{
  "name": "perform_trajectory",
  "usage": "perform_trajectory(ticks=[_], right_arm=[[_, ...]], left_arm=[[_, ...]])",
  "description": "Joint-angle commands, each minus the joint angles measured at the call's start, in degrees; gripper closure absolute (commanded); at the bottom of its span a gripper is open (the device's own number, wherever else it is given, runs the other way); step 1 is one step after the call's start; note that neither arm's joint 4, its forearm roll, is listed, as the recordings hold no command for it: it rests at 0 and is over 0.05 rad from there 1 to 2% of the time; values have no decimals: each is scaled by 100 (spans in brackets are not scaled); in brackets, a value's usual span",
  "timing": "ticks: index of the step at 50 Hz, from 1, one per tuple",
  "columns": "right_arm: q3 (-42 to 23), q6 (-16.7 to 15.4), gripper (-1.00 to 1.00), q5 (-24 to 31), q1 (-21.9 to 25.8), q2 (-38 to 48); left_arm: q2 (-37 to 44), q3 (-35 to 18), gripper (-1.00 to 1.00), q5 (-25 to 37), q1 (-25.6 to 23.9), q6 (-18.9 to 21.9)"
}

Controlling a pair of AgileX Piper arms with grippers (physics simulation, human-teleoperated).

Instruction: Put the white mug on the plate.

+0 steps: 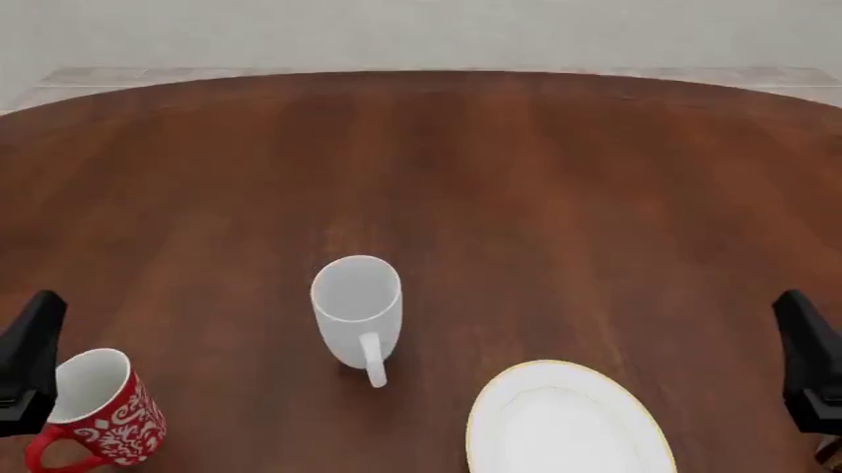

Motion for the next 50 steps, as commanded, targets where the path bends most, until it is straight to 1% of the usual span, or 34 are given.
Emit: perform_trajectory(ticks=[1, 27, 30, 31, 35, 38, 39, 42, 44, 45, 46, 47, 49, 50], right_arm=[[-24, 10, -100, 17, 18, -4], [-52, -45, -100, -110, 152, 217], [-223, -84, -100, -39, 251, 300], [-365, -101, -100, 29, 356, 366], [-694, -78, -100, 216, 473, 492], [-1054, -111, -100, 400, 682, 634], [-1168, -215, -100, 468, 787, 648], [-1358, -167, -100, 595, 921, 734], [-1632, -242, -100, 775, 1153, 924], [-1634, -242, -100, 775, 1153, 926], [-1766, -179, -100, 858, 1235, 1021], [-1917, -298, -100, 960, 1361, 1167], [-1967, -286, -100, 992, 1393, 1242], [-2110, -327, -100, 1094, 1438, 1403]], left_arm=[[28, -16, -100, -10, -7, 5], [73, 2, -100, -68, -4, -1], [74, 1, -100, -66, -3, -1], [74, 1, -100, -64, -3, 0], [85, 2, -100, -74, -3, 2], [100, 4, -100, -91, -4, 3], [104, 5, -100, -95, -4, 3], [119, 5, -100, -109, -4, 3], [109, 5, -100, -101, -5, 3], [109, 5, -100, -101, -5, 3], [101, 6, -100, -93, -4, 5], [76, 5, -100, -78, -5, 13], [74, 5, -100, -77, -5, 14], [90, 5, -100, -87, -4, 8]])
